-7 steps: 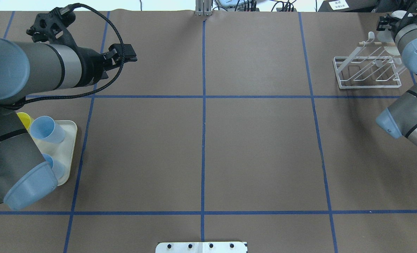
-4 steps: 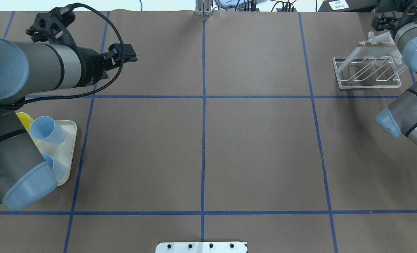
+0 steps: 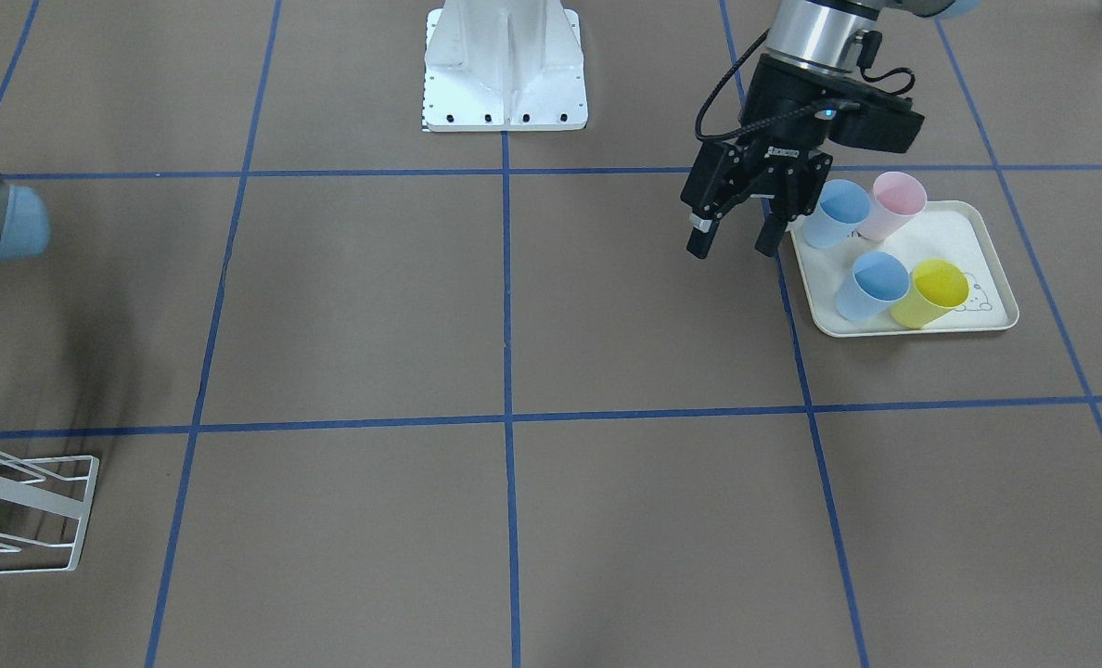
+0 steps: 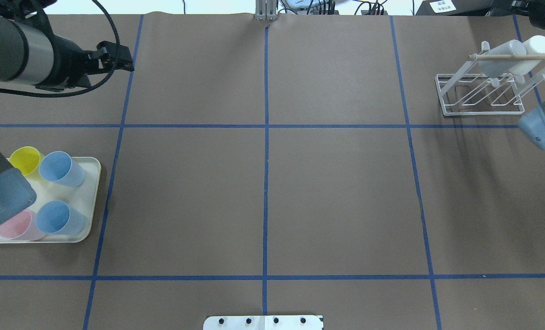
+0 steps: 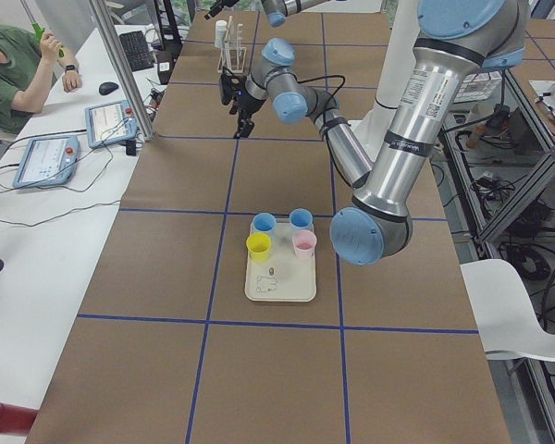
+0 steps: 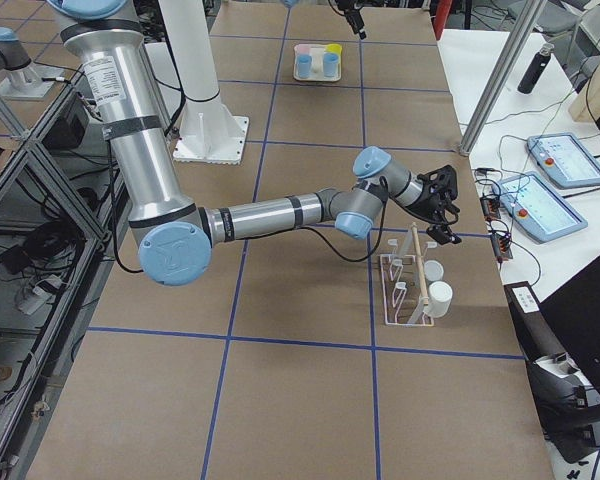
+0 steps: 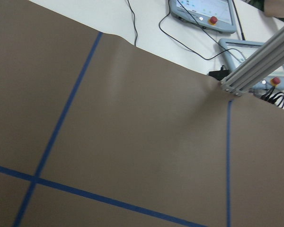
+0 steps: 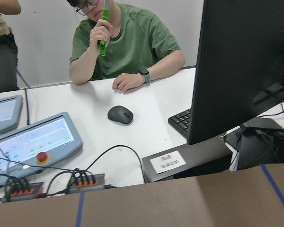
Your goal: Transfer IKEA cup to right arm and place on rack
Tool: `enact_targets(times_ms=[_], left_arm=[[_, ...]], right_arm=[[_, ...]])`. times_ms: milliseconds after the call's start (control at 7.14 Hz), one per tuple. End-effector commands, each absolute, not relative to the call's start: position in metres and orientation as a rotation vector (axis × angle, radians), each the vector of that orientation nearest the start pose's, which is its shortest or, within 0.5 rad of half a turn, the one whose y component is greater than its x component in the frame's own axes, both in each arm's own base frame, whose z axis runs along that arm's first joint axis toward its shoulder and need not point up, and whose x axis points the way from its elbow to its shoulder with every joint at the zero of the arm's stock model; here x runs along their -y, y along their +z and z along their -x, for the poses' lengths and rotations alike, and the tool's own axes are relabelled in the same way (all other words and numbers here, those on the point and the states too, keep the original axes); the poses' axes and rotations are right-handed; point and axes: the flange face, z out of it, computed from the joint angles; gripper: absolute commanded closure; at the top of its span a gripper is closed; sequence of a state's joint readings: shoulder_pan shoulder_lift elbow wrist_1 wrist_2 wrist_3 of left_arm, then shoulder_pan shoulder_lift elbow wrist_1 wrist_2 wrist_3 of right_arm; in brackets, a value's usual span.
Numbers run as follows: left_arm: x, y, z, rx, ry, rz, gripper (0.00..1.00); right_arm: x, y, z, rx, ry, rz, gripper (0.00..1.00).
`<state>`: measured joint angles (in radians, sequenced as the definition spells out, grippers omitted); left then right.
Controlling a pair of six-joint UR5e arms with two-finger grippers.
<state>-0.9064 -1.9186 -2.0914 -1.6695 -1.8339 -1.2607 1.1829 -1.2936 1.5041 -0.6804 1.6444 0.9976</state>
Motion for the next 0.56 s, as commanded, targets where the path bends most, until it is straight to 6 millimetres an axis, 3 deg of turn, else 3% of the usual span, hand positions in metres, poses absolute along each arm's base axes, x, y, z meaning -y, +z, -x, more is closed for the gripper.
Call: enact_targets(times_ms=[0, 140, 280, 420], left_arm=[[0.494, 0.307, -0.184, -0.811, -0.24, -0.273, 0.0], [0.491, 0.338, -0.162, -0.795, -0.175, -0.194, 0.0], [0.485, 0.373, -0.143, -0.788, -0.102, -0.122, 0.0], [0.485, 0.414, -0.132, -0.771, -0.062, -0.083, 0.0]], right_arm=[[0.6, 0.367, 0.119, 0.932, 0.533, -0.674, 0.0], [0.58, 0.327, 0.122, 1.014, 0.555, -0.596, 0.0], [0.563, 0.304, 0.141, 1.102, 0.578, -0.532, 0.0], [0.552, 0.293, 0.166, 1.145, 0.592, -0.493, 0.0]])
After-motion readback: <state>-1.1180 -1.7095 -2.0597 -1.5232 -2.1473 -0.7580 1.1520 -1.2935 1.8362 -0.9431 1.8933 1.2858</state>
